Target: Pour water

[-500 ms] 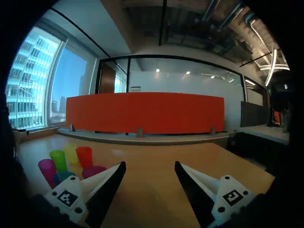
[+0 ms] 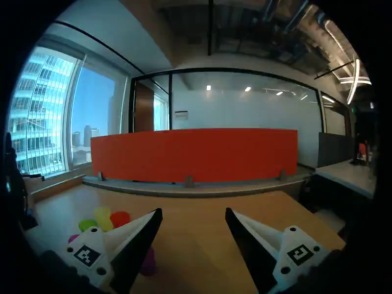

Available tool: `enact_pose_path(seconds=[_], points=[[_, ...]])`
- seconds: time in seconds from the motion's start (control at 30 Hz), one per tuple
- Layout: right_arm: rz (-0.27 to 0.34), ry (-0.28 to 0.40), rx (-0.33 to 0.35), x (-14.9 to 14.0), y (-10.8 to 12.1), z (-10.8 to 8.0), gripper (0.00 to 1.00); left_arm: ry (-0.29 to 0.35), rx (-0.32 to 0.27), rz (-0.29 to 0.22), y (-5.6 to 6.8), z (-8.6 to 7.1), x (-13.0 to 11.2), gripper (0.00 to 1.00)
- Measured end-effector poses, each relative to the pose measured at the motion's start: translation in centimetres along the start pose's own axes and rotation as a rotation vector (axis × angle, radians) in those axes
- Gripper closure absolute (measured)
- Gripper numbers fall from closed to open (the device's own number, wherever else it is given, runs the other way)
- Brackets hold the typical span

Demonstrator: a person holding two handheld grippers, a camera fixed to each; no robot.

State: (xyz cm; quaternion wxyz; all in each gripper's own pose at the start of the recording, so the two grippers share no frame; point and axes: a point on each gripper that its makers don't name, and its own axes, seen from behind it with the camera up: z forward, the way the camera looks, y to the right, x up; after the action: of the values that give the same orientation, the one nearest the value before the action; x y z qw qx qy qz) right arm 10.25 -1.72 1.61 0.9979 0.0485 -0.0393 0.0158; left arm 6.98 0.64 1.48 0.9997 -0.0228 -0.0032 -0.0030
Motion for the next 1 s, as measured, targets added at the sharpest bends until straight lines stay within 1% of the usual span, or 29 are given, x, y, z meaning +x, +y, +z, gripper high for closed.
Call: enact_pose_path(seconds=[0.17,0.33,0.47,0.63,0.8,1.0], points=[[0.017,0.006,0.020,3.6,0.0,0.1,0.01,0.006,-0.020,0.016,0.5,0.0,3.1,0.16],[0.011,0.009,0.032,6.5,0.0,0.2,0.01,0.016,-0.032,0.027,0.8,-0.1,6.3,0.16],[-0.004,0.016,0.037,8.4,0.1,0.2,0.01,0.017,-0.033,0.021,0.7,-0.1,8.5,0.16],[-0.011,0.018,0.048,9.7,0.0,0.1,0.01,0.016,-0.051,0.024,0.8,-0.1,10.8,0.16],[0.001,0.016,0.069,9.9,-0.2,-0.1,0.01,0.015,-0.082,0.029,1.4,0.0,11.5,0.16],[0.010,-0.004,0.116,9.5,-0.8,-0.2,0.01,0.001,-0.128,0.020,2.0,0.3,11.0,0.16]])
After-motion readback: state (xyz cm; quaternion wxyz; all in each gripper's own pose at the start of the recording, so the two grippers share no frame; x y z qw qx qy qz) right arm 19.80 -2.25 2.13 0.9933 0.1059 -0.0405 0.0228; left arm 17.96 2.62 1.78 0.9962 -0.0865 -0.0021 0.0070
